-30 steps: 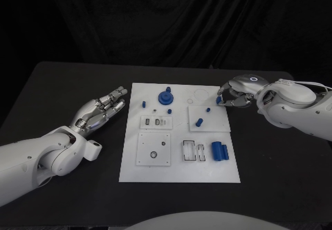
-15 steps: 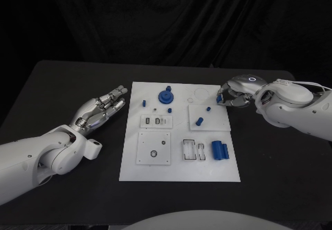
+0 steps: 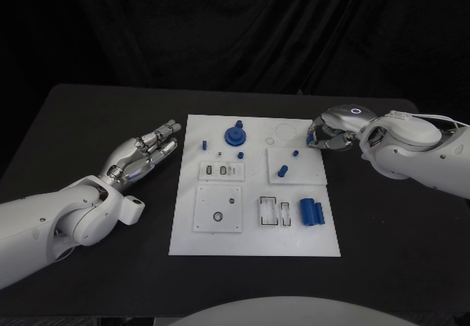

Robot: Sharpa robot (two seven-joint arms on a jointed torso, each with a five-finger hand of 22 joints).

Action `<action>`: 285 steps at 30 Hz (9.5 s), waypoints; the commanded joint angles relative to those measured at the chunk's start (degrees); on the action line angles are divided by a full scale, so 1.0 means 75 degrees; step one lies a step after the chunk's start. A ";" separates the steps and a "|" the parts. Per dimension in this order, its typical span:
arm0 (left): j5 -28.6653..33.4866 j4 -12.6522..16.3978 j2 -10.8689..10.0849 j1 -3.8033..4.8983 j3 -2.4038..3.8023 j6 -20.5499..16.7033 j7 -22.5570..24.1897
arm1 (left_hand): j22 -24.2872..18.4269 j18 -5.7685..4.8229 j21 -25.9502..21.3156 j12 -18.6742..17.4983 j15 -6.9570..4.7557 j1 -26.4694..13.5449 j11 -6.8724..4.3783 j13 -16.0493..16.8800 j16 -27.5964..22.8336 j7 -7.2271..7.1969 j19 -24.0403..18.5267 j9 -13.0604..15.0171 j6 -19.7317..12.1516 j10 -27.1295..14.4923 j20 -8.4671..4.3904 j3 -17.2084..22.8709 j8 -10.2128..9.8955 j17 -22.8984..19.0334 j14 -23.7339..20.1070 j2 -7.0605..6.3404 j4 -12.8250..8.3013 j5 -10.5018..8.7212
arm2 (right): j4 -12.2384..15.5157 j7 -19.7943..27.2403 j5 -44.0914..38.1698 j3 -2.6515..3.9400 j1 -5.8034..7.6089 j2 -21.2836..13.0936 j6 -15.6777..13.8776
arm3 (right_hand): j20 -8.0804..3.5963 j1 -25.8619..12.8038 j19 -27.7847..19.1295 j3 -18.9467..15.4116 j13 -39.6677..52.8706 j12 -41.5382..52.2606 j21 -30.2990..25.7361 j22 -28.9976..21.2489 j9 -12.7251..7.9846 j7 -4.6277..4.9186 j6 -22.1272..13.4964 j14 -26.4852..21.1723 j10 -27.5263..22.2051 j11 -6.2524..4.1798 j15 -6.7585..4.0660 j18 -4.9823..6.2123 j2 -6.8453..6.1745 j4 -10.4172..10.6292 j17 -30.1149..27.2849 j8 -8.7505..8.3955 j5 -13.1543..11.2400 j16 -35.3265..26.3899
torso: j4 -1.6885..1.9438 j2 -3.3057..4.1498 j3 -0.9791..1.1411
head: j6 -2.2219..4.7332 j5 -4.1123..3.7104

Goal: Assemble the parts on the task board

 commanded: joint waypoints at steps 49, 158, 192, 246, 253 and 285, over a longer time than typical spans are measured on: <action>-0.0014 0.0095 -0.0100 -0.0007 0.0005 0.0054 0.0710 | 0.0012 0.0146 0.0014 -0.0016 0.0060 -0.0016 0.0066 -0.0010 -0.0028 0.0024 0.0001 0.0003 0.0036 0.0003 0.0042 0.0052 0.0030 -0.0007 -0.0003 -0.0023 -0.0003 0.0010 | 0.1792 -0.1071 -0.0892 0.0019 -0.0156 0.1675 -0.0205 | -0.0063 0.0109 0.0236 0.0288 0.2009 0.0021 -0.0095 0.1644 0.0607 0.0027 0.0618 0.0807 0.0822 0.0003 -0.0032 0.0096 -0.0010 -0.0550 0.2012 0.0294 0.1185 0.0021 | -0.0040 -0.0003 0.0005 | -0.0161 0.0120; -0.0053 0.0152 0.0043 0.0077 0.0010 -0.0625 0.0791 | 0.0088 0.0144 0.0137 0.0037 0.0027 0.0349 0.0064 0.0004 -0.0028 0.0045 0.0133 0.0021 0.0270 0.0075 0.0193 0.0353 0.0051 -0.0007 -0.0003 -0.0112 -0.0013 0.0173 | 0.2137 -0.0861 -0.0790 0.0088 -0.0008 0.0676 -0.2712 | 0.0052 -0.1557 0.0315 -0.0627 0.2009 0.0021 -0.0075 0.1669 -0.0400 0.0281 -0.1330 0.0807 0.0822 0.0173 0.0106 0.0079 -0.0834 0.0562 0.2012 -0.0407 -0.1882 0.0021 | -0.0016 -0.0313 0.0087 | 0.0480 0.0235; -0.3964 -0.0977 0.1490 0.0987 0.0012 -0.1163 -0.2402 | 0.2081 0.0112 0.4496 0.5718 0.0234 -0.0456 0.0645 0.2363 0.6282 0.0844 0.6695 0.0225 0.3422 0.5486 -0.0090 0.0336 0.0525 0.2751 0.6155 0.0133 -0.0013 -0.1458 | 0.1180 -0.0661 -0.0397 0.0017 -0.0001 0.0466 -0.1950 | 0.0077 -0.0366 0.0324 -0.0219 0.2009 0.0021 -0.0043 0.1674 -0.0548 0.0254 -0.0761 0.0807 0.0822 0.0160 0.0106 0.0077 -0.0153 0.0126 0.2012 -0.0348 -0.1453 0.0021 | -0.0259 -0.1268 0.0537 | -0.0410 0.0480; -0.5466 -0.0827 0.3108 0.1470 0.0014 0.2585 -0.9316 | 1.0616 -0.0893 1.1336 1.1742 -0.1155 -0.2581 -0.0757 1.1864 1.1972 -0.0404 1.0956 0.5367 0.4452 1.1509 -0.1354 0.0186 0.4048 1.1993 1.1997 -0.0590 -0.0015 -0.2538 | 0.0839 -0.0570 -0.0397 0.0017 -0.0078 0.0666 -0.1606 | 0.0068 -0.0209 0.0322 -0.0215 0.2009 0.0021 -0.0051 0.1672 -0.0594 0.0254 -0.0527 0.0807 0.0822 0.0156 0.0101 0.0079 -0.0086 0.0075 0.2012 -0.0322 -0.1029 0.0021 | -0.0387 -0.1267 0.0646 | -0.0410 0.0784; -0.5418 -0.0944 0.3213 0.1469 0.0014 0.2663 -0.9286 | 1.0580 -0.0884 1.1304 1.1742 -0.1146 -0.2615 -0.0744 1.1864 1.1972 -0.0386 1.0935 0.5362 0.4482 1.1509 -0.1351 0.0198 0.3831 1.1993 1.1997 -0.0576 -0.0026 -0.2428 | 0.0825 -0.0573 -0.0397 0.0017 -0.0080 0.0692 -0.1602 | 0.0068 -0.0209 0.0322 -0.0215 0.2009 0.0021 -0.0051 0.1672 -0.0594 0.0254 -0.0527 0.0807 0.0822 0.0156 0.0101 0.0079 -0.0086 0.0075 0.2012 -0.0322 -0.1029 0.0021 | -0.0414 -0.1266 0.0627 | -0.0410 0.0795; -0.5406 -0.1370 0.3655 0.1453 0.0012 0.2765 -0.9468 | 1.0536 -0.0868 1.1216 1.1742 -0.1090 -0.2209 -0.0683 1.1864 1.1972 -0.0323 1.0906 0.5346 0.4653 1.1509 -0.1297 0.0581 0.2974 1.1993 1.1997 -0.0631 -0.0174 -0.1796 | 0.0747 -0.0581 -0.0397 0.0017 -0.0092 0.0780 -0.1513 | 0.0069 -0.0233 0.0308 -0.0215 0.2009 0.0021 -0.0082 0.1662 -0.0603 0.0264 -0.0502 0.0807 0.0822 0.0163 0.0103 0.0086 -0.0052 0.0100 0.2012 -0.0324 -0.0995 0.0021 | -0.0423 -0.1245 0.0634 | -0.0410 0.0820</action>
